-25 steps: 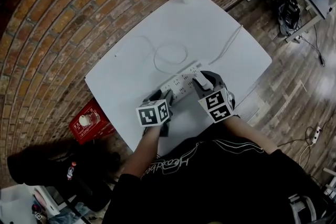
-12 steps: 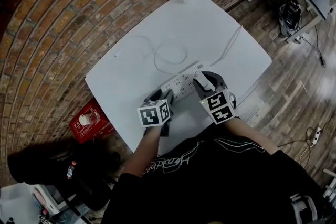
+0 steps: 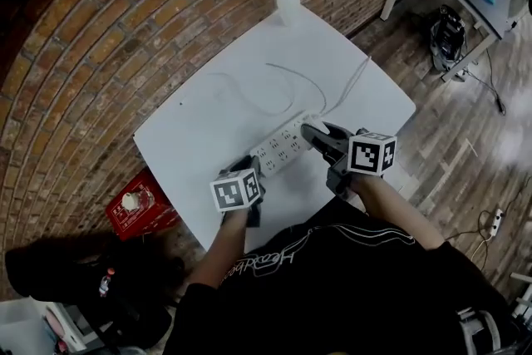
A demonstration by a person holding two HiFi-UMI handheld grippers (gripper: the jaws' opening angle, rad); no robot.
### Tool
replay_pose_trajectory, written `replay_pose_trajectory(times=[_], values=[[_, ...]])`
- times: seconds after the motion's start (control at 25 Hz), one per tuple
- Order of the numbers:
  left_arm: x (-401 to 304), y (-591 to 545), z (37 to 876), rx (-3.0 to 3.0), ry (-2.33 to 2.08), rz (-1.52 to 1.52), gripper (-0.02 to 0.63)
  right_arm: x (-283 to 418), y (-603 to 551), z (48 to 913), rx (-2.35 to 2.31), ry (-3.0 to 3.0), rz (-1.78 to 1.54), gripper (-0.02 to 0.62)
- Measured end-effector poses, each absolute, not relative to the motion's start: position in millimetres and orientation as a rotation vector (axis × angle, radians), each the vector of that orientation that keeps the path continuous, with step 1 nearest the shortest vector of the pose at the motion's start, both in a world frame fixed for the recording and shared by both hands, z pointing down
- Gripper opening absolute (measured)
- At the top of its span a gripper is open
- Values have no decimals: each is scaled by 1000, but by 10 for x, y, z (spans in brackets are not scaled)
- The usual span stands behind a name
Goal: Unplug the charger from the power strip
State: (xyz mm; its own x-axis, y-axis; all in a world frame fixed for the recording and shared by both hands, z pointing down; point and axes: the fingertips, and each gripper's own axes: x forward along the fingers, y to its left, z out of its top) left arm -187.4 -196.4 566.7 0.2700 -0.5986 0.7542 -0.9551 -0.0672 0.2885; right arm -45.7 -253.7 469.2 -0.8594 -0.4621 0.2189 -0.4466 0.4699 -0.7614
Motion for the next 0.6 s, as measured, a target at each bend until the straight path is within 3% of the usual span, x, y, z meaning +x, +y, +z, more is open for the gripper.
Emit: replay_pose_trajectory(times=[0.32, 0.6], values=[[-1665, -1749, 4400, 1985, -1267, -47, 31, -207, -2231, 4094, -688, 2583, -1329, 120], [-1226, -1204, 3604, 2186, -1103, -166, 11, -93, -1772, 3750, -586, 2623, -1277, 120]])
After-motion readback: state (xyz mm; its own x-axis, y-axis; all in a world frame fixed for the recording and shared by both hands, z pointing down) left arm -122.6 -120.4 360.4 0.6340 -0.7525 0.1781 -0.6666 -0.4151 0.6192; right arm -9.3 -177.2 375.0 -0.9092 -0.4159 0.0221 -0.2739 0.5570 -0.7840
